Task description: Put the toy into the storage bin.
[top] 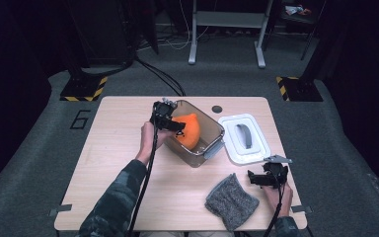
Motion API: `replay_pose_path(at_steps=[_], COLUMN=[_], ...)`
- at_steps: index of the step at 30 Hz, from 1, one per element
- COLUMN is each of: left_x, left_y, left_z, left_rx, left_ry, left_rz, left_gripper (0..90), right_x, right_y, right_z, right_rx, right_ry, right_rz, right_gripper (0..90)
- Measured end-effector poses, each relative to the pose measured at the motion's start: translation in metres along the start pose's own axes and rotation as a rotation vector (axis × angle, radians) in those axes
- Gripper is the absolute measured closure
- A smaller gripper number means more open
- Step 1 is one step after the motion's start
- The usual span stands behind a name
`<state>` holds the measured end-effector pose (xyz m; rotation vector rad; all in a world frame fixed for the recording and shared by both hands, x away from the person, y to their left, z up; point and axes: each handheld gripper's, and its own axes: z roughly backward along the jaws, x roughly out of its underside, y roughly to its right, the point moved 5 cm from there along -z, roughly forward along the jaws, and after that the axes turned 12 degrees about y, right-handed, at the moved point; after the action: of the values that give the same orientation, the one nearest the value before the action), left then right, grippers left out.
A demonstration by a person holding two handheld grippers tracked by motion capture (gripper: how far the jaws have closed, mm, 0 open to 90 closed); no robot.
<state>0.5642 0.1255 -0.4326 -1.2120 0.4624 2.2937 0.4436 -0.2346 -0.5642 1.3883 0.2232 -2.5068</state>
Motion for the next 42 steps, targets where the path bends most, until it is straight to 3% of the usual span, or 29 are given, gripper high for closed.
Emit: replay_pose_path(at_steps=[12,20,29,34,42], left_x=[-0.004,-0.001,0.019,0.033,0.062], left_y=[-0.001,0.001,-0.001,-0.002,-0.012], left_z=[0.023,0.041,0.070,0.081,0.090], left_rx=[0.028,0.038,0.035,0.028,-0.001], left_ry=[0.033,0.066,0.111,0.136,0.122], left_rz=[0.003,-0.008,-0.033,-0.022,-0.021], left_gripper=[17.0,13.8,8.8,8.2,4.9], right_x=[0.000,0.000,0.000,0.000,0.000], right_y=[0.000,0.000,0.000,0.000,0.000], right_z=[0.000,0.000,0.000,0.000,0.000], right_rx=[0.000,0.000,0.000,0.000,0.000], right_ry=[0.000,0.000,0.000,0.000,0.000], right_rz=[0.000,0.000,0.000,0.000,0.000], right_gripper=[0.7,0.7,0.7,0.7,0.8])
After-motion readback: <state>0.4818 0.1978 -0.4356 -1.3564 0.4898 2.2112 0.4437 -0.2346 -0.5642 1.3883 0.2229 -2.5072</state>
